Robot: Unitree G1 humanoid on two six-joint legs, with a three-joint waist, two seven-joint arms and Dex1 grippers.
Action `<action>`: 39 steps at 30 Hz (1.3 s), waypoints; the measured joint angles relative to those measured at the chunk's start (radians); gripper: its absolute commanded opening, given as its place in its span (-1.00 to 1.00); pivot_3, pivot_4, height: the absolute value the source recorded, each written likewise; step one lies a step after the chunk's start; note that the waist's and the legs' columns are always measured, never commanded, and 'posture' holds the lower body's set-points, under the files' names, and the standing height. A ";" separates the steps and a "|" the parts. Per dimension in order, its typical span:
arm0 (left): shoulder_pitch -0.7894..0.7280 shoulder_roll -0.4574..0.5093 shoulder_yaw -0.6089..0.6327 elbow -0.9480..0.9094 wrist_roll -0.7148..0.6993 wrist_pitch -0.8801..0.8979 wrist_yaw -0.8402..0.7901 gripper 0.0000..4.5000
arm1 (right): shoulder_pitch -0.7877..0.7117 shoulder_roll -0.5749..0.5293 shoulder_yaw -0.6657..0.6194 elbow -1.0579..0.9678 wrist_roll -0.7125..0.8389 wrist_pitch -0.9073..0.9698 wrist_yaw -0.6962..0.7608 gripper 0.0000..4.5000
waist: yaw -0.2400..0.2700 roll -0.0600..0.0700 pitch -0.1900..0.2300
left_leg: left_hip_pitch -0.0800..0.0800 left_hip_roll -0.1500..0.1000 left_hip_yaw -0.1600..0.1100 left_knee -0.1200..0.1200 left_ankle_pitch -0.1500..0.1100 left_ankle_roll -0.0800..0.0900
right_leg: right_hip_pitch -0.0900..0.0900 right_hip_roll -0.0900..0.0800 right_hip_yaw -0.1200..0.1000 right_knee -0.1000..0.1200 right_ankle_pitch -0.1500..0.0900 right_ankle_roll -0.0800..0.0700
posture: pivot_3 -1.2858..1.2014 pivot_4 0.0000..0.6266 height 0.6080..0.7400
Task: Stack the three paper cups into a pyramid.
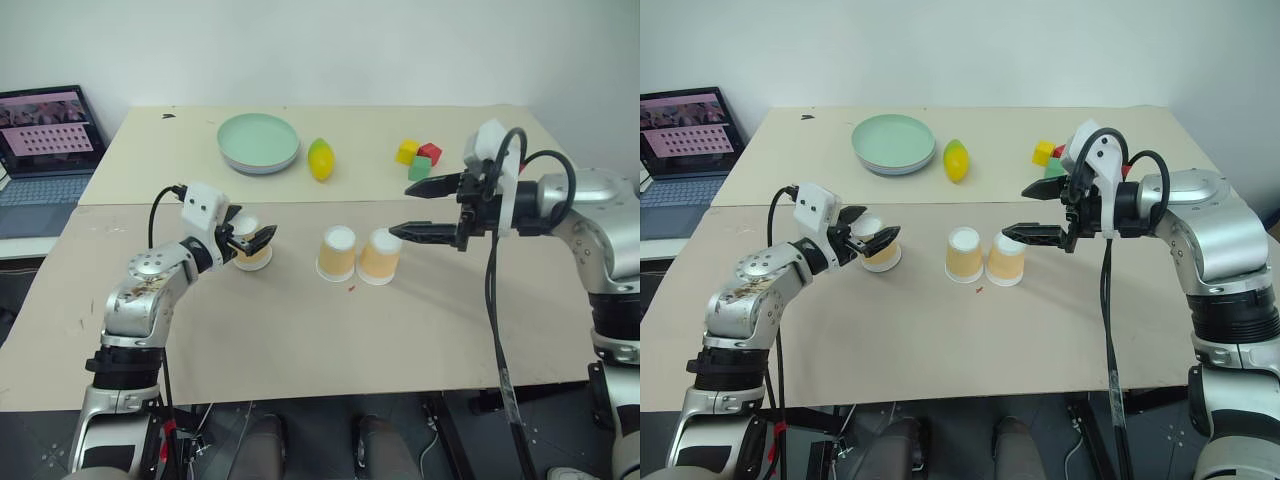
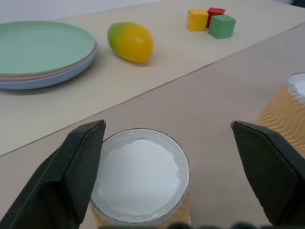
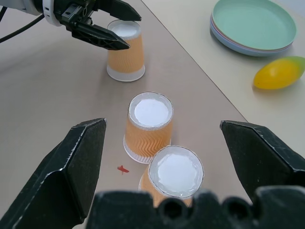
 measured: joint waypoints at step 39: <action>0.037 -0.009 -0.005 0.032 0.023 -0.025 -0.009 0.77 | 0.000 0.006 0.000 0.007 0.000 -0.002 -0.033 1.00 | 0.000 0.000 0.000 | 0.000 0.000 0.000 0.000 0.000 0.000 | 0.000 0.000 0.000 0.000 0.000 0.000 | 0.03 -0.52 0.99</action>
